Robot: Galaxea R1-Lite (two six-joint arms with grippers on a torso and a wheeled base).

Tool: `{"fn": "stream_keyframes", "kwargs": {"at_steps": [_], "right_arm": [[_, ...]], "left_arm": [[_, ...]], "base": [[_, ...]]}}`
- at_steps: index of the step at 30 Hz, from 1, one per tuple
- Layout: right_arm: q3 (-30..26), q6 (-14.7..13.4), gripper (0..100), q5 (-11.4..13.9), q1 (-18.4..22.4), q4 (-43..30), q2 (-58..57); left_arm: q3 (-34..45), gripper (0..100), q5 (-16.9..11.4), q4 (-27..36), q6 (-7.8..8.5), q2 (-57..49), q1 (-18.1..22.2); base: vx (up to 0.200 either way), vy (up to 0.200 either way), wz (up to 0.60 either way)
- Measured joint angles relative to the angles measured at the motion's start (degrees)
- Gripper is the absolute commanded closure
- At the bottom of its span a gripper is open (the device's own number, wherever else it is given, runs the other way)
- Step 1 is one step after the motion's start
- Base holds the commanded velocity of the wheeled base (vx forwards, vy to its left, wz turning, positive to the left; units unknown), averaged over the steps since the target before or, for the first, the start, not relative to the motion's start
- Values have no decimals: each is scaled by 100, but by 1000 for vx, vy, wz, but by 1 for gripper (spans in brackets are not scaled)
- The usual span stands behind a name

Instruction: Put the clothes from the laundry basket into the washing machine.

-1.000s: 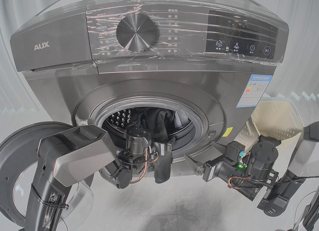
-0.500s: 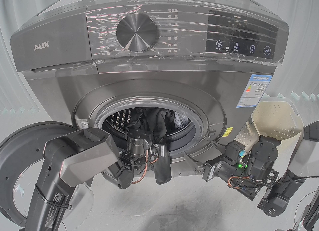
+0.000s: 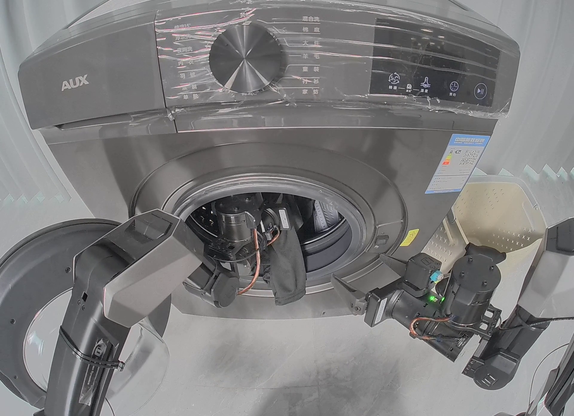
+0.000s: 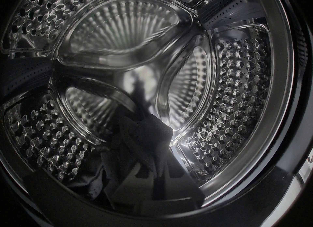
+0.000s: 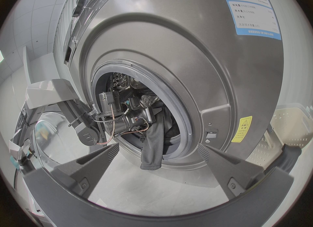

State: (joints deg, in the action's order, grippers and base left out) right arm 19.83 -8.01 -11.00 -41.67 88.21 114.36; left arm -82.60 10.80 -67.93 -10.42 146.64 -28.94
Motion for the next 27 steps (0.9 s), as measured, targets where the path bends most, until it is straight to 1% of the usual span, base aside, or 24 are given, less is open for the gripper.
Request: {"fn": "stream_keyframes", "kwargs": {"at_steps": [6, 10, 13, 16, 18, 25, 26, 27], "right_arm": [[-5, 0, 0, 0, 5, 0, 0], [-5, 0, 0, 2, 5, 0, 0], [-11, 0, 0, 2, 5, 2, 0], [-18, -1, 0, 2, 2, 2, 0], [-22, -6, 0, 0, -2, 0, 0], [-11, -9, 0, 0, -6, 0, 0], [-7, -6, 0, 0, -4, 0, 0], [-5, -6, 0, 0, -4, 0, 0]], "left_arm": [[91, 0, 6, -33, -24, -9, 11], [444, 0, -33, -22, -20, -69, -55], [794, 0, -158, 7, -2, -144, -154], [1182, 0, -356, 62, 39, -215, -247], [1379, 0, -478, 104, 110, -249, -330], [1596, 0, -508, 137, 273, -155, -358], [1598, 100, -506, 139, 295, -116, -346], [1598, 100, -503, 139, 328, -72, -330]], "base": [[0, 0, 0], [0, 0, 0], [0, 0, 0], [0, 0, 0], [0, 0, 0], [0, 0, 0], [0, 0, 0], [0, 0, 0]]}}
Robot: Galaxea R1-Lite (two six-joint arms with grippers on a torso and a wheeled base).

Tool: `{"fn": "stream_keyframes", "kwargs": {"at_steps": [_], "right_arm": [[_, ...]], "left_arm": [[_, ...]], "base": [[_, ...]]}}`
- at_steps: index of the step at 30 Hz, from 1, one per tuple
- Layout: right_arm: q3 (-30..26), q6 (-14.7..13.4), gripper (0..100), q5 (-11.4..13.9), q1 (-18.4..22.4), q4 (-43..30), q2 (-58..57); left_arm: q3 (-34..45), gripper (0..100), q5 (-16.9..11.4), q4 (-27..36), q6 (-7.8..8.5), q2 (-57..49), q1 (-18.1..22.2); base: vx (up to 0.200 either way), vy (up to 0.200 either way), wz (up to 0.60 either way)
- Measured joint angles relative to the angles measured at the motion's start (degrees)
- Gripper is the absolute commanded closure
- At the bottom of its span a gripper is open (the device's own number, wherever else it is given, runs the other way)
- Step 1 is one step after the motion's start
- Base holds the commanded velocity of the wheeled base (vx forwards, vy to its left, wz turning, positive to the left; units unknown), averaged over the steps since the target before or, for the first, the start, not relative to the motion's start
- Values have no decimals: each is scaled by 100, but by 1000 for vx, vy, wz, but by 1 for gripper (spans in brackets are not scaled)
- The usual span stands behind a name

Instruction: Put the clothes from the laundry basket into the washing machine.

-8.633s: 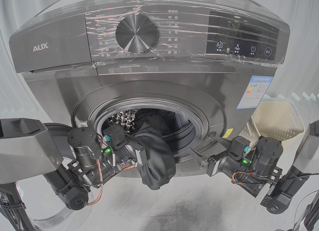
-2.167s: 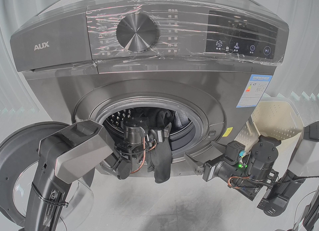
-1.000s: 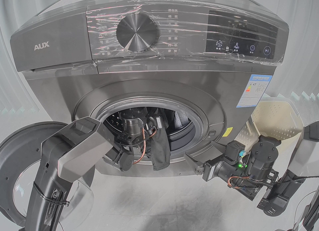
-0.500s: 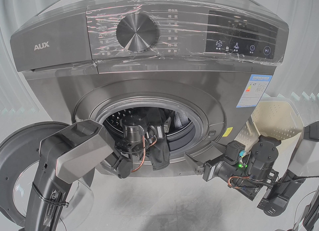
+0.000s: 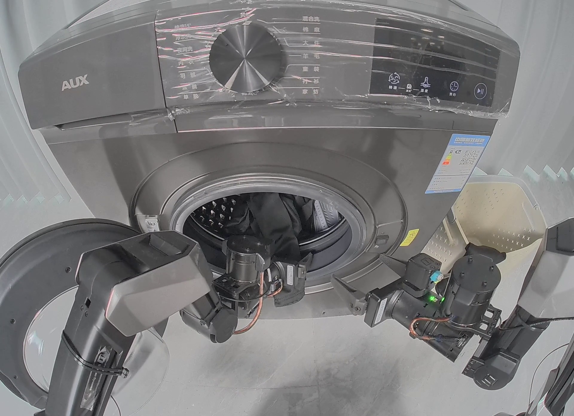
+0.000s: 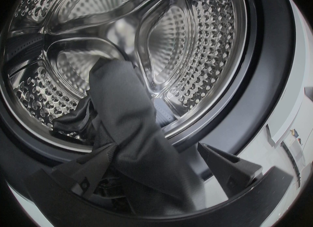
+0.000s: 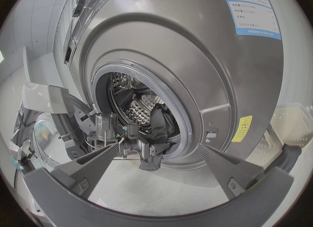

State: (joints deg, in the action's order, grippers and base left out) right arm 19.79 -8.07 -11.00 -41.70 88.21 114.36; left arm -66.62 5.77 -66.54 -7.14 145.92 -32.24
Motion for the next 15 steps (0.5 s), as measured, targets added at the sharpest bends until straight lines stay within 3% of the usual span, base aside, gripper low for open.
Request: {"fn": "stream_keyframes", "kwargs": {"at_steps": [5, 10, 15], "right_arm": [[9, -2, 0, 0, 1, 0, 0], [11, -2, 0, 0, 4, 2, 0], [16, -2, 0, 0, 4, 2, 0]], "left_arm": [[-77, 100, 24, -46, 68, 155, 66], [-358, 100, 39, -5, 30, 201, 88], [-1039, 100, 239, -30, -65, 215, 193]], "base": [[0, 0, 0], [0, 0, 0], [0, 0, 0]]}}
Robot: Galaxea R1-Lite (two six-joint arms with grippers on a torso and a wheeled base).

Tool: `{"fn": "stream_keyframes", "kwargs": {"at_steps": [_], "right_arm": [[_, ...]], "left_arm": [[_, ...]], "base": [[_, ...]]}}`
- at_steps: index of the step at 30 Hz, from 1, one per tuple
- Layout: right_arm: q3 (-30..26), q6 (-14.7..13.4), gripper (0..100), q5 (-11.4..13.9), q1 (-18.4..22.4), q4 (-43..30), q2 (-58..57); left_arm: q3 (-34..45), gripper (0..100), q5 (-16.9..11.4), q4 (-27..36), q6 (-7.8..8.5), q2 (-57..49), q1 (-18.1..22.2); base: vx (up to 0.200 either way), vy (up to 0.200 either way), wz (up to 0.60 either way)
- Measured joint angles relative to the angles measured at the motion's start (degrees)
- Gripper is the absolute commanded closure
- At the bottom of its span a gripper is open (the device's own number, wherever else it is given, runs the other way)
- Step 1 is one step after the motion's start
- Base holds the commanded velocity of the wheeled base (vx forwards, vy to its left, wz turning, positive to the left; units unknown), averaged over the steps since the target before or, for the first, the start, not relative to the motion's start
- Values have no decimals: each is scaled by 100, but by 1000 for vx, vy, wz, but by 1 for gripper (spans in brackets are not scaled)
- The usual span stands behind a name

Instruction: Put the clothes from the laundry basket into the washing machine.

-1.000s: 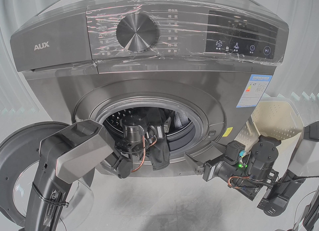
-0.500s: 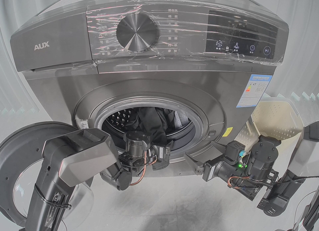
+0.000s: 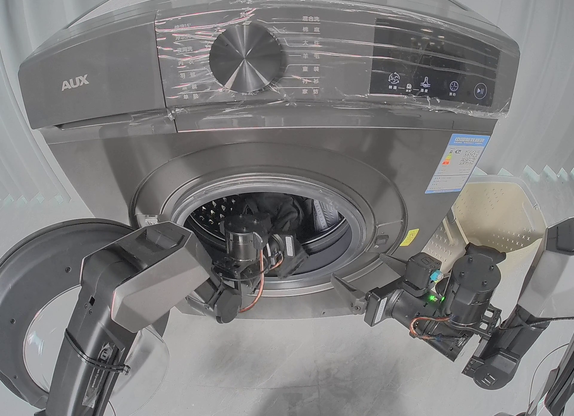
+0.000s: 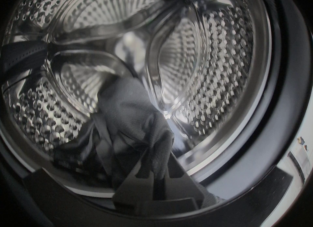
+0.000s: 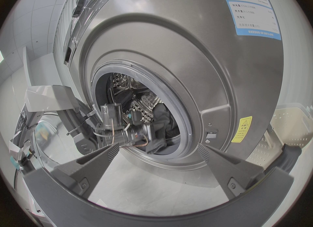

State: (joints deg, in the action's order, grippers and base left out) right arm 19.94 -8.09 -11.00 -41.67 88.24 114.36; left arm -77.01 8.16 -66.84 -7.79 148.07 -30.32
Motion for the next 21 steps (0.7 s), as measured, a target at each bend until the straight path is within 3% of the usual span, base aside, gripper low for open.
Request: {"fn": "stream_keyframes", "kwargs": {"at_steps": [7, 8, 21], "right_arm": [[-2, 0, 0, 0, 5, -2, 0], [-5, 0, 0, 0, 5, -2, 0], [-11, 2, 0, 0, 0, -2, 0]], "left_arm": [[-651, 100, 227, -130, -79, 41, 163], [-651, 0, 233, -148, -83, 48, 172], [5, 0, 188, -161, -132, -50, 80]], "base": [[0, 0, 0], [0, 0, 0], [0, 0, 0]]}}
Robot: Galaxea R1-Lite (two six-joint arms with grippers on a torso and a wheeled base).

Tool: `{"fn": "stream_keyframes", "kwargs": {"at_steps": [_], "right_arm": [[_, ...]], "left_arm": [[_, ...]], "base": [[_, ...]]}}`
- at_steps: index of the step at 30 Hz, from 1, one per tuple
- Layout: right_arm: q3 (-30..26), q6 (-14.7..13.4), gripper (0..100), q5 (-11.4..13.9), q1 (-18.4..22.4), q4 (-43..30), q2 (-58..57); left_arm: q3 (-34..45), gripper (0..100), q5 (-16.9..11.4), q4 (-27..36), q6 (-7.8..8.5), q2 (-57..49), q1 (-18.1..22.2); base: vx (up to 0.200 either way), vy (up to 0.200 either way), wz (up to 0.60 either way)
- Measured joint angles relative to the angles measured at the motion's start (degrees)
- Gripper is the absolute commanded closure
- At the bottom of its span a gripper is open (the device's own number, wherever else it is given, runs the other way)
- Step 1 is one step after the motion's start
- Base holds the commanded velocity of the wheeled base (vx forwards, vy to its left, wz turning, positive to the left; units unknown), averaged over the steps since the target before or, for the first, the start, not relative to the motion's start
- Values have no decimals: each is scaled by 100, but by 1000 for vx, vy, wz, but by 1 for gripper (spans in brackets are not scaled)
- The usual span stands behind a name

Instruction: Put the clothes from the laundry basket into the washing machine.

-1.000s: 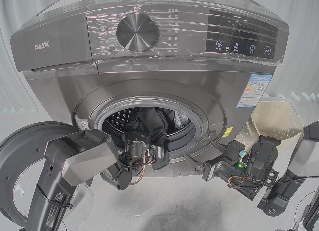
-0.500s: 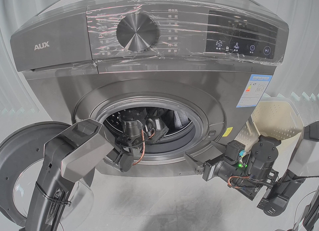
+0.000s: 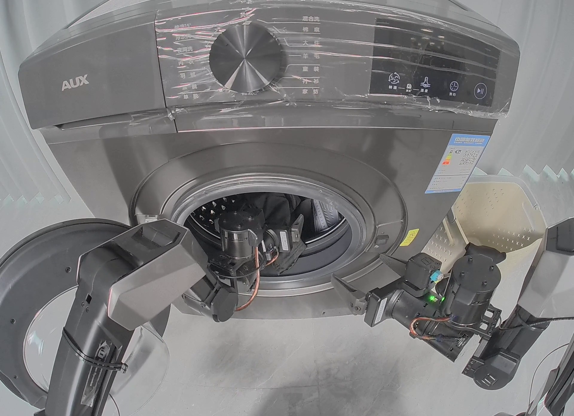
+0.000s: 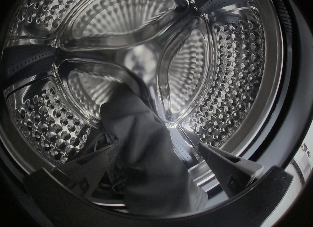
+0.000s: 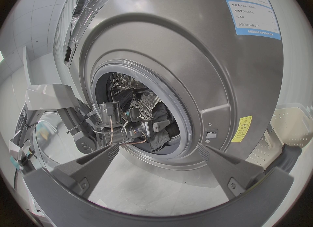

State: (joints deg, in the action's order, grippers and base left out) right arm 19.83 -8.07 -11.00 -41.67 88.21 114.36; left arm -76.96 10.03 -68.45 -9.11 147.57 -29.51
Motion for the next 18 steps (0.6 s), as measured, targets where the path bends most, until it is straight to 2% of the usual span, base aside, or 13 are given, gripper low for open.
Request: {"fn": "stream_keyframes", "kwargs": {"at_steps": [6, 13, 14, 18], "right_arm": [[-5, 0, 0, 0, 2, 0, 0], [-5, -2, 0, 0, -4, 0, 0], [-5, -2, 0, 0, -4, 2, 0], [9, -2, 0, 9, -4, 2, 0]], "left_arm": [[364, 0, -152, 11, 46, -16, -83], [369, 0, -188, 99, 96, 117, -89], [354, 100, -189, 101, 99, 141, -78], [244, 100, -202, 132, 121, 227, -37]], "base": [[0, 0, 0], [0, 0, 0], [0, 0, 0], [0, 0, 0]]}}
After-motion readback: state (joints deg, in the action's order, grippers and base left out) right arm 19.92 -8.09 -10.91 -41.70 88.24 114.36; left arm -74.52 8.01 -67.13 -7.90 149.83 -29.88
